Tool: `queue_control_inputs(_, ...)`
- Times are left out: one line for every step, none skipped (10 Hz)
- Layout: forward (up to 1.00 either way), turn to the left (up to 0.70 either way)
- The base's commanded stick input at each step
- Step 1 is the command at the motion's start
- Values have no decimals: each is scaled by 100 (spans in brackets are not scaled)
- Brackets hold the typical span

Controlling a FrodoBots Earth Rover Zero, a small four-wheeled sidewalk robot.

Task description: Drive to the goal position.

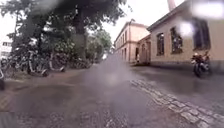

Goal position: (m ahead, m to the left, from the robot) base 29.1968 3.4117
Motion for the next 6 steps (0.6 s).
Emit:
queue_control_inputs(70,0)
queue_control_inputs(70,0)
queue_control_inputs(70,0)
queue_control_inputs(70,0)
queue_control_inputs(70,0)
queue_control_inputs(70,0)
